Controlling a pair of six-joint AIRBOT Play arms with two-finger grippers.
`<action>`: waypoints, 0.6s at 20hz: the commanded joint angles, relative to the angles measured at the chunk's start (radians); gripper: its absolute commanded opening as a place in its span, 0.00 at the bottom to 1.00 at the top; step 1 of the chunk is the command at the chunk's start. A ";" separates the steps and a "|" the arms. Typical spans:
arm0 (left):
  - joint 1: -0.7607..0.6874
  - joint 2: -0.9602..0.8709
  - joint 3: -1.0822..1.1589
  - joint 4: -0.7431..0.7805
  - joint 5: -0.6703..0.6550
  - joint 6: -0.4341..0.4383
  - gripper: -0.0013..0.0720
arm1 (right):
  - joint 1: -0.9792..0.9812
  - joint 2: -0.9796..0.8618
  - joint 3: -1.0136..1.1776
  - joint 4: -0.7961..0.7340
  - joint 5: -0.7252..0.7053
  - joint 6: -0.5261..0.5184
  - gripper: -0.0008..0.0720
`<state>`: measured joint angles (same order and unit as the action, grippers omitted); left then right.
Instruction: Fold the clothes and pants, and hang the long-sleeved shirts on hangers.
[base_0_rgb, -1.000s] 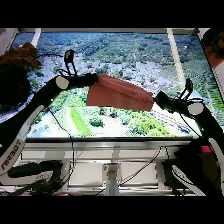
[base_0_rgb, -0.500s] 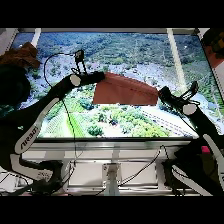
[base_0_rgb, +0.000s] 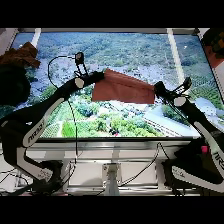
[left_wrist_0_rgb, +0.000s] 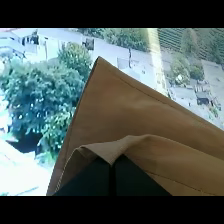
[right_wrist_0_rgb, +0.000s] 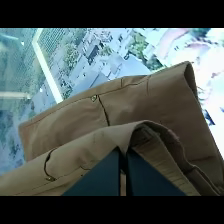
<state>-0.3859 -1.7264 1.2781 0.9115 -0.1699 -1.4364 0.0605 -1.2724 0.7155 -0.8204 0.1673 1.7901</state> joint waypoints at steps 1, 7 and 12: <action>-0.001 -0.030 0.001 -0.001 0.018 -0.004 0.04 | 0.013 -0.117 0.083 -0.012 0.045 -0.002 0.03; -0.001 -0.033 0.002 -0.001 0.151 -0.004 0.04 | 0.024 -0.161 0.163 -0.016 -0.027 -0.003 0.04; -0.038 -0.032 0.036 0.027 0.163 0.033 0.04 | 0.027 -0.162 0.169 -0.015 -0.063 -0.003 0.04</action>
<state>-0.4023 -1.7580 1.2953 0.9119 -0.0353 -1.4380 0.0849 -1.4296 0.8757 -0.8352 0.1265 1.7878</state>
